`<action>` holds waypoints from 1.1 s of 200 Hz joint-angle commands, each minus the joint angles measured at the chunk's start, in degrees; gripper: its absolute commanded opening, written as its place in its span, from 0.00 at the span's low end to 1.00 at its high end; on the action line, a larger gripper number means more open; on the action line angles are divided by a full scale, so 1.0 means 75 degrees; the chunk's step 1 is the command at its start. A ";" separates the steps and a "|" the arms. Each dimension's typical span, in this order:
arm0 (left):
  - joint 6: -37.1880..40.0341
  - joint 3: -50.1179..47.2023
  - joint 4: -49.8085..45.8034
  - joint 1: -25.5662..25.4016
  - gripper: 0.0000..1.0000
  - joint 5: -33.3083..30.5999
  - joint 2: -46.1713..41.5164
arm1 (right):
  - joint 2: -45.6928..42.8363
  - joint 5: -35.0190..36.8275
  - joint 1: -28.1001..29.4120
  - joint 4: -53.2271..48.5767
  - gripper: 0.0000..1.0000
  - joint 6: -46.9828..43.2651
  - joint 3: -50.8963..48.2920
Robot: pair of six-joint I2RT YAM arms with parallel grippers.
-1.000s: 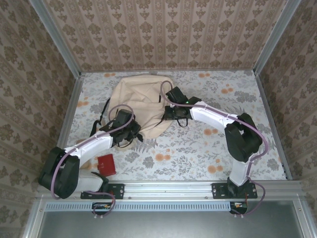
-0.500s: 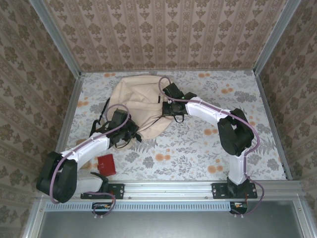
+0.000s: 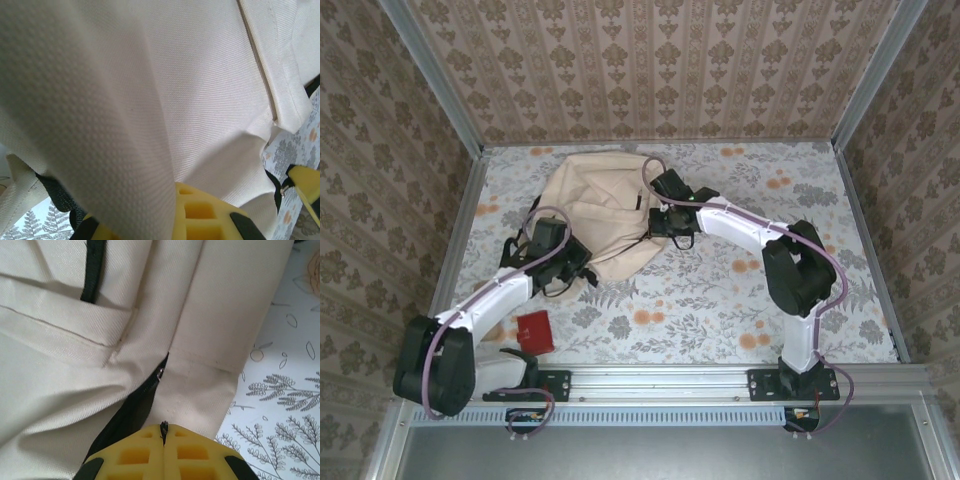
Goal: Pack books, pencil case, and school supplies into a backpack
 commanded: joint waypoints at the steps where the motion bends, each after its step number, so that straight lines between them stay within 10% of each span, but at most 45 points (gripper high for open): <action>1: 0.0643 -0.0004 -0.1193 0.0555 0.00 -0.0502 0.0178 | -0.0257 0.1946 -0.0582 -0.0364 0.00 -0.0050 -0.0271; 71: 0.0920 -0.0010 -0.1450 0.0701 0.00 -0.0234 0.0043 | 0.0992 0.0223 -0.0664 0.0177 0.00 0.0048 0.0534; 116: 0.2220 0.1375 -0.2959 0.0173 0.52 -0.0661 0.0148 | 0.0768 -0.1804 -0.0546 0.0804 0.00 -0.0240 0.0295; 162: 0.4268 0.3167 -0.4533 -0.1067 0.60 -0.1694 0.0653 | 0.0284 -0.2032 -0.0579 0.0786 0.00 -0.0311 -0.0147; 220: 0.6705 0.4673 -0.3950 -0.2158 0.65 -0.0771 0.2670 | -0.0175 -0.2450 -0.0751 0.1035 0.00 -0.0229 -0.0585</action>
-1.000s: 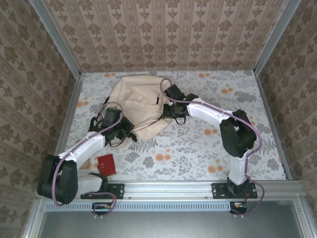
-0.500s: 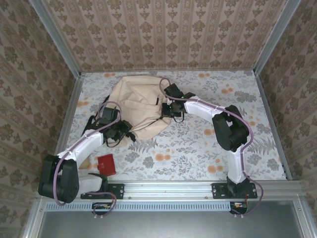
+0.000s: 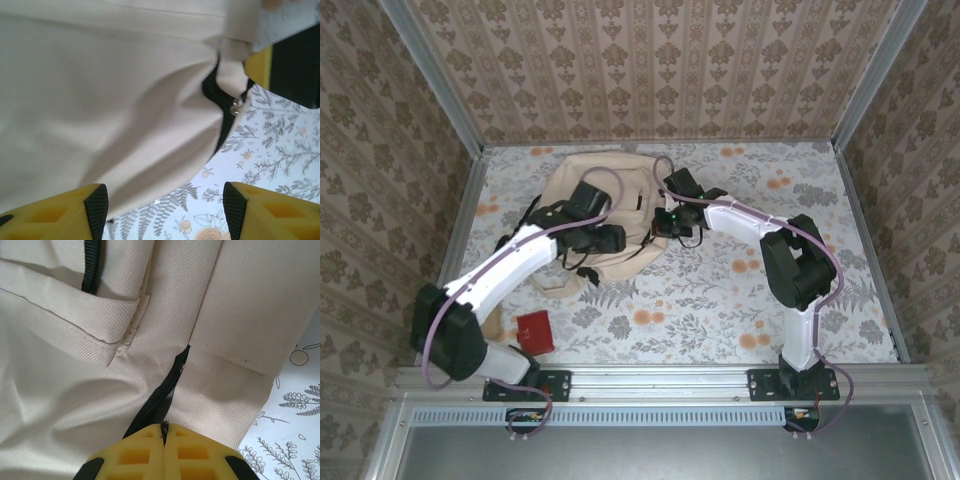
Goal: Pack books, pencil case, and school supplies into a backpack
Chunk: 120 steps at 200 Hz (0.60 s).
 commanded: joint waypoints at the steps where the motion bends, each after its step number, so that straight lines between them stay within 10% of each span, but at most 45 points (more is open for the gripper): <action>1: 0.1499 0.0452 -0.0062 -0.0159 0.65 0.0401 0.0804 | -0.0410 -0.0379 -0.0154 0.0208 0.00 -0.0019 -0.0195; 120: 0.2455 -0.0052 0.0751 -0.0197 0.49 0.1610 0.1930 | -0.0532 -0.1499 -0.0321 0.0636 0.00 0.0337 -0.0736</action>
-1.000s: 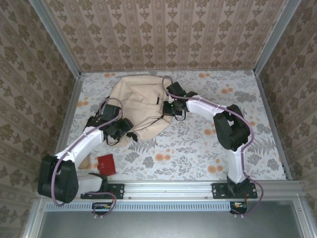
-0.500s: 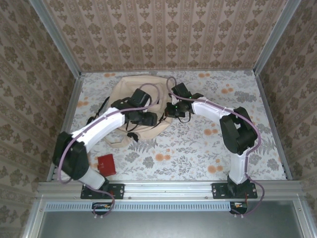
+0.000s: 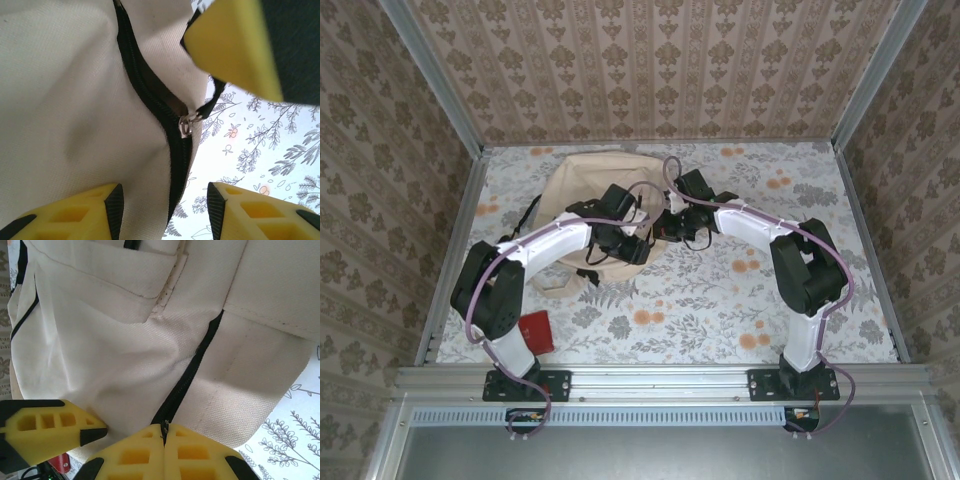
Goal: Pack books, pencil case, and school supplies into a backpack
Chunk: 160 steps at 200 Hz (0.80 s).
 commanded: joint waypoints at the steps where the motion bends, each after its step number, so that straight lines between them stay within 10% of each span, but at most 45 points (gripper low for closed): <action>1: 0.0168 -0.0267 -0.0012 -0.0019 0.49 -0.0035 0.0066 | -0.0055 -0.0128 -0.0064 0.0174 0.00 0.0221 -0.0055; 160: -0.0134 -0.1331 0.0273 -0.0107 0.10 -0.0752 0.0628 | 0.0696 0.0773 -0.0034 -0.0323 0.00 0.0108 0.0584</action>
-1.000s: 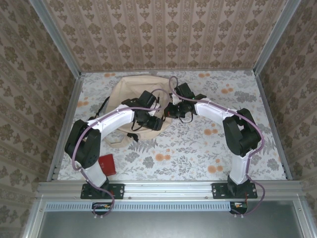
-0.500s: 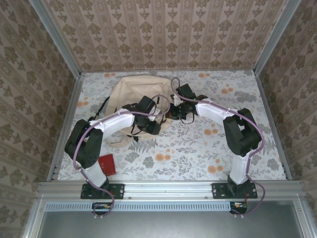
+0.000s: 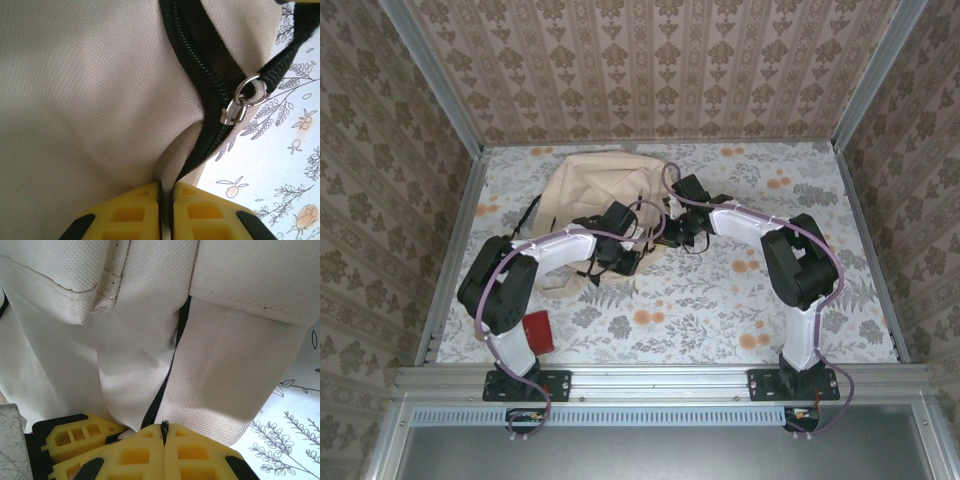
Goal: Pack books, pencil case, and school supplies into a backpack
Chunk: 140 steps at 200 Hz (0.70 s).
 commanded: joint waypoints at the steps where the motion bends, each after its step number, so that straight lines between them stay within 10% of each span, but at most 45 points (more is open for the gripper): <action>1: -0.0079 -0.0342 -0.0652 -0.0046 0.10 -0.0212 0.0240 | 0.0191 0.0742 -0.0064 -0.0226 0.00 -0.0178 0.0541; 83: -0.0458 -0.0865 -0.0604 -0.0047 0.07 -0.0068 0.0520 | 0.0081 0.3088 -0.0278 0.0060 0.00 0.0371 0.0800; 140: -0.0448 -0.0892 -0.0490 -0.0029 0.08 0.0156 0.0343 | -0.0620 0.2348 -0.0375 0.1326 0.00 0.0249 0.0046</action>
